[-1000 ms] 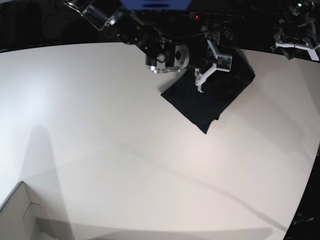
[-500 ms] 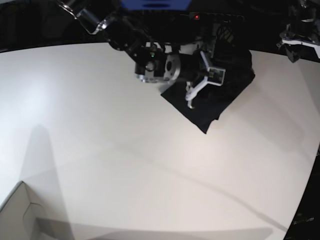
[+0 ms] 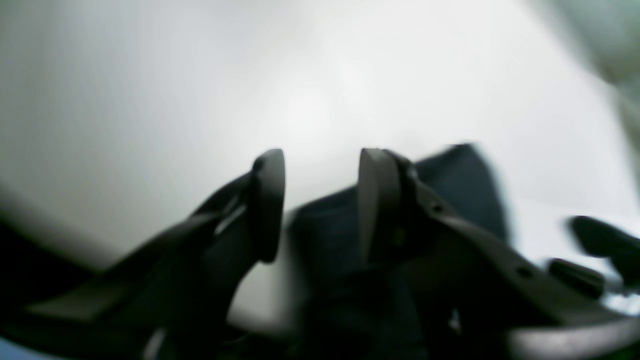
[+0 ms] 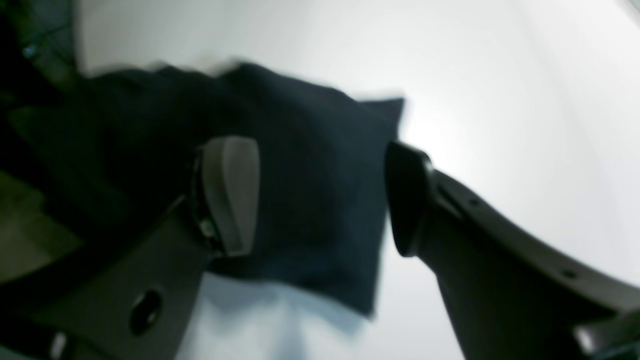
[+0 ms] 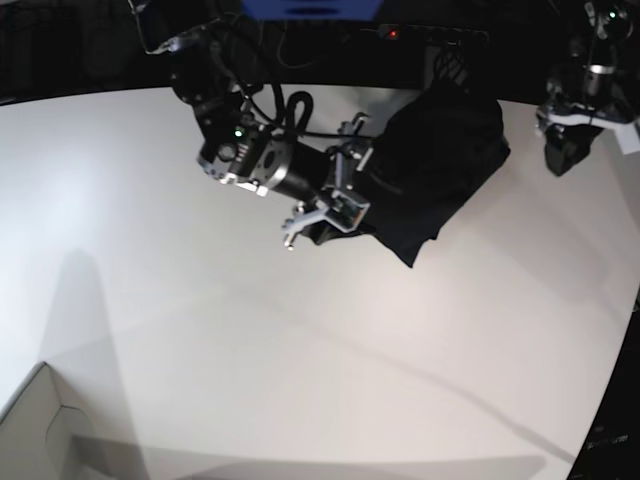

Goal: Layout the t-shirt on the table in an organized manner, then fold the t-shirt properly
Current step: 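Press the folded bundle with the left gripper while the right gripper holds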

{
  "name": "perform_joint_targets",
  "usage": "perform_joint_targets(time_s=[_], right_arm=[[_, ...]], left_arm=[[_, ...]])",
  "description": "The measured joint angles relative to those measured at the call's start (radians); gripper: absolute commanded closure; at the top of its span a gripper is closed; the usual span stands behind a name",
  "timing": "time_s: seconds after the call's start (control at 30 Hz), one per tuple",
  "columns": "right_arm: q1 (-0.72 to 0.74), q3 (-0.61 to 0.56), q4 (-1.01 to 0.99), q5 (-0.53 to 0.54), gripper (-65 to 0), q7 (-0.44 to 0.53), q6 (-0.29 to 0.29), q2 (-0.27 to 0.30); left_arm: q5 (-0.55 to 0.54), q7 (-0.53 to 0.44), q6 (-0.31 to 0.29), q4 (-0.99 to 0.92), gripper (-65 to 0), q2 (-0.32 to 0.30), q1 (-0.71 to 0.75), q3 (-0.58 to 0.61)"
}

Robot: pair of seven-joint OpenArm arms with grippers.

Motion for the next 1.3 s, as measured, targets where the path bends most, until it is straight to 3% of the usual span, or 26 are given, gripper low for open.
perform_joint_targets(time_s=[0.07, 0.2, 0.3, 0.4, 1.1, 1.17, 1.3], right_arm=[[-0.017, 0.042, 0.0, -0.002, -39.9, 0.001, 0.0, 0.003], [-0.048, 0.074, 0.0, -0.002, -39.9, 0.0, 0.0, 0.013], [-0.056, 0.068, 0.011, -0.002, -39.9, 0.0, 0.0, 0.038], [-0.054, 0.074, 0.016, -0.002, -39.9, 0.001, 0.0, 0.042], [-0.052, 0.068, 0.017, -0.002, -39.9, 0.0, 0.0, 0.044], [-0.052, 0.066, 0.017, -0.002, -39.9, 0.0, 0.0, 0.044], [-0.052, 0.066, 0.017, -0.002, -39.9, 0.0, 0.0, 0.044]], left_arm=[[0.004, -0.003, 0.002, -0.002, -23.8, 0.003, -0.031, 0.062], [0.171, 0.0, 0.088, -0.01, -23.8, 0.016, -0.076, 0.202], [0.227, -0.002, 0.095, -0.024, -23.8, 0.04, -0.091, 0.267], [0.265, -0.001, 0.098, -0.029, -23.8, 0.043, -0.089, 0.27], [0.266, -0.006, 0.099, -0.201, -23.3, 0.038, -0.097, 0.271], [0.27, -0.01, 0.099, -0.204, -20.1, 0.034, -0.097, 0.295], [0.269, -0.009, 0.098, -0.202, -6.0, 0.031, -0.1, 0.341]])
